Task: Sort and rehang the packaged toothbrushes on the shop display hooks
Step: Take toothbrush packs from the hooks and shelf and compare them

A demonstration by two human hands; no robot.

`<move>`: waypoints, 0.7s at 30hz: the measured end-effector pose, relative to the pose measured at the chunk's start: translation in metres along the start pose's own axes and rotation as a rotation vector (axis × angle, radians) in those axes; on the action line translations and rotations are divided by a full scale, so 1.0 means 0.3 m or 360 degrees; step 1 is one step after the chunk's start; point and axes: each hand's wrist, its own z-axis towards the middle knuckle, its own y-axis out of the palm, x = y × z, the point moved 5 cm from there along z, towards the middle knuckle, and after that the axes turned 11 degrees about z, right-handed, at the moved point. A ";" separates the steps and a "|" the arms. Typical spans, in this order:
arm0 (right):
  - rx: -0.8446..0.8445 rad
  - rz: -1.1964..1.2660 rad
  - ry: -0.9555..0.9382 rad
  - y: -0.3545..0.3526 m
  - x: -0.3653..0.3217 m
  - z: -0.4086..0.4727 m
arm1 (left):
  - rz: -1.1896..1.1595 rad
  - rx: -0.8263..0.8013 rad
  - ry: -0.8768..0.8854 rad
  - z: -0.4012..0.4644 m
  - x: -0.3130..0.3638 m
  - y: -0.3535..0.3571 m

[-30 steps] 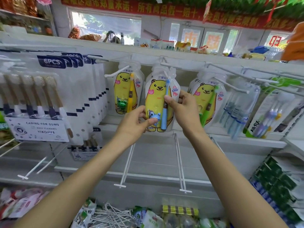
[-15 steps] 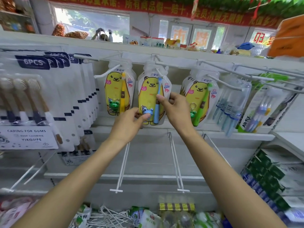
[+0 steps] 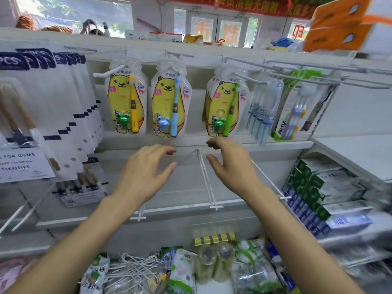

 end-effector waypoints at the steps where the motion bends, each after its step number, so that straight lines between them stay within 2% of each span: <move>1: -0.0018 -0.0045 -0.0015 -0.016 0.003 -0.032 | 0.0012 0.0008 0.0057 -0.005 0.032 0.002; 12: -0.0029 -0.0391 0.0064 -0.304 0.131 -0.335 | 0.0021 -0.0020 0.0423 -0.013 0.432 0.085; 21: 0.0012 -0.0503 0.0278 -0.629 0.359 -0.629 | -0.0063 -0.0051 0.0638 -0.028 0.896 0.213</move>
